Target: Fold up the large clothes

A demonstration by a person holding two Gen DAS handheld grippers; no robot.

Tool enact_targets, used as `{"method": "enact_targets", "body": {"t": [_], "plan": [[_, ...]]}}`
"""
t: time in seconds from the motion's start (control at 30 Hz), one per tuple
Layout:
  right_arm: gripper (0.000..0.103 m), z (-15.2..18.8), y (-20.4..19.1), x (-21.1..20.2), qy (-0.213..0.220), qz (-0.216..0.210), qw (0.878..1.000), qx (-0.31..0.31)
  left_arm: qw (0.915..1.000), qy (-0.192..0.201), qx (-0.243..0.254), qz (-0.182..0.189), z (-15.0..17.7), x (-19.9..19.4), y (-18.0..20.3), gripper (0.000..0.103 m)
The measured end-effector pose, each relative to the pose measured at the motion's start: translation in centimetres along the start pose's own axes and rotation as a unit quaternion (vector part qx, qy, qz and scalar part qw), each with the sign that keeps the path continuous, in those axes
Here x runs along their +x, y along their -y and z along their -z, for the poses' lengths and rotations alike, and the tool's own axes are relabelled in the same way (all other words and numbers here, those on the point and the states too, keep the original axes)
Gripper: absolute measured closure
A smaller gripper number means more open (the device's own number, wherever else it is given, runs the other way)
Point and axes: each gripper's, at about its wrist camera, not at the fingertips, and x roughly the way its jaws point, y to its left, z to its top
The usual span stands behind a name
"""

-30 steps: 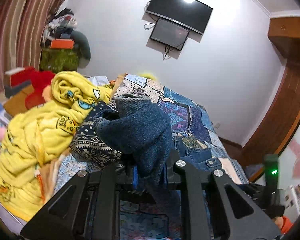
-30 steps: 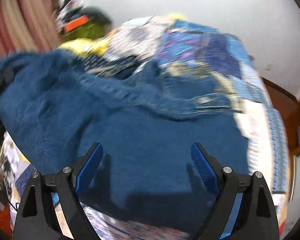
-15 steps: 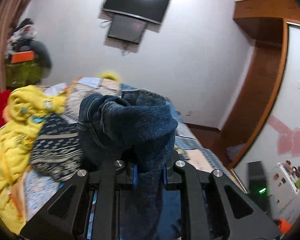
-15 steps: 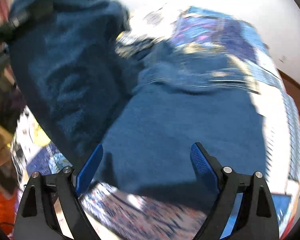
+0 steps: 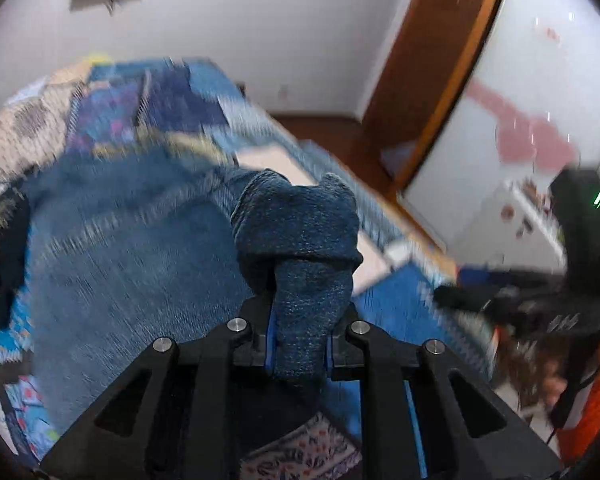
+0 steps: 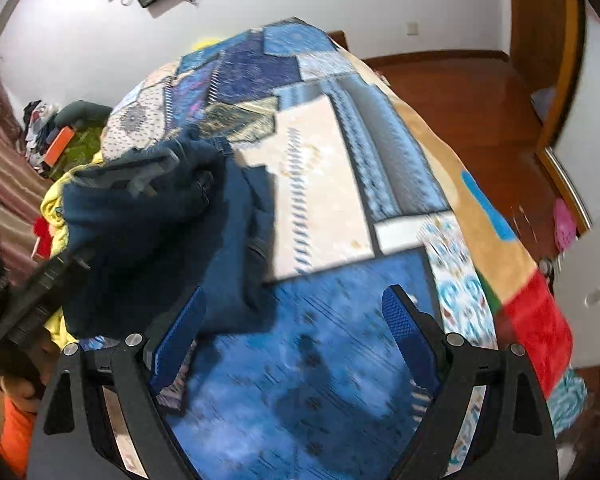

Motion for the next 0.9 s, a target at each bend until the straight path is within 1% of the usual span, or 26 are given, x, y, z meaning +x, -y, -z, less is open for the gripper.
{"method": "enact_targets", "body": {"t": [0.03, 0.07, 0.1, 0.13, 0.17, 0.2, 0.23, 0.3, 0.37, 0.4, 0.47, 0.53, 0.57, 0.6, 0.67, 0.77, 0.9], "plan": [[0.015, 0.4, 0.2, 0.0, -0.004, -0.001, 1.000, 0.001, 0.9996, -0.019, 0.018, -0.006, 0.7, 0.7, 0.3, 0.087], [0.015, 0.8, 0.2, -0.1, -0.008, -0.003, 1.000, 0.002, 0.9990, -0.027, 0.033, -0.012, 1.3, 1.0, 0.7, 0.086], [0.015, 1.0, 0.2, -0.2, -0.010, -0.006, 1.000, 0.002, 0.9984, -0.029, 0.044, -0.018, 1.7, 1.0, 1.0, 0.085], [0.015, 1.2, 0.1, -0.3, -0.012, -0.009, 1.000, 0.001, 0.9972, -0.029, 0.061, -0.032, 2.0, 0.8, 1.4, 0.084], [0.015, 1.2, -0.1, -0.4, -0.012, -0.010, 1.000, -0.002, 0.9961, -0.028, 0.073, -0.042, 2.1, 0.6, 1.9, 0.077], [0.015, 1.5, 0.0, -0.9, -0.010, -0.011, 1.000, -0.004, 0.9945, -0.031, 0.086, -0.052, 2.2, 0.3, 2.4, 0.067], [0.015, 1.4, -0.3, -1.3, -0.008, -0.013, 1.000, -0.006, 0.9935, -0.036, 0.095, -0.052, 2.3, 0.0, 2.8, 0.062], [0.015, 1.1, -0.8, -1.4, -0.002, -0.018, 1.000, -0.011, 0.9927, -0.037, 0.104, -0.048, 2.3, -1.4, 2.8, 0.044], [0.015, 0.9, -1.4, -2.1, 0.007, -0.022, 1.000, -0.019, 0.9925, -0.025, 0.108, -0.052, 2.3, -2.7, 2.8, 0.037], [0.015, 0.7, -1.8, -2.2, 0.011, -0.026, 0.999, -0.023, 0.9921, -0.011, 0.107, -0.064, 2.4, -4.0, 2.7, 0.035], [0.015, 0.3, -2.7, -2.5, 0.018, -0.038, 0.999, -0.030, 0.9909, 0.004, 0.107, -0.082, 2.3, -5.7, 2.4, 0.033], [0.015, -0.1, -3.9, -2.6, 0.022, -0.056, 0.997, -0.039, 0.9893, 0.025, 0.099, -0.104, 2.1, -8.1, 1.2, 0.030], [0.015, -0.3, -4.4, -2.4, 0.023, -0.061, 0.997, -0.042, 0.9879, 0.034, 0.096, -0.117, 2.0, -8.9, 0.6, 0.025], [0.015, -0.5, -5.1, -2.2, 0.023, -0.066, 0.996, -0.048, 0.9853, 0.044, 0.095, -0.135, 1.8, -9.7, -0.1, 0.019], [0.015, -1.0, -6.7, -1.3, 0.021, -0.067, 0.996, -0.062, 0.9786, 0.067, 0.089, -0.173, 1.7, -11.3, -2.0, 0.015], [0.015, -1.4, -9.1, 0.5, 0.017, -0.061, 0.994, -0.094, 0.9755, 0.064, 0.061, -0.201, 2.0, -11.9, -4.4, 0.015], [0.015, -1.9, -11.2, 3.2, 0.007, -0.034, 0.991, -0.133, 0.9764, 0.040, 0.022, -0.211, 2.9, -11.1, -7.3, 0.015]]}}
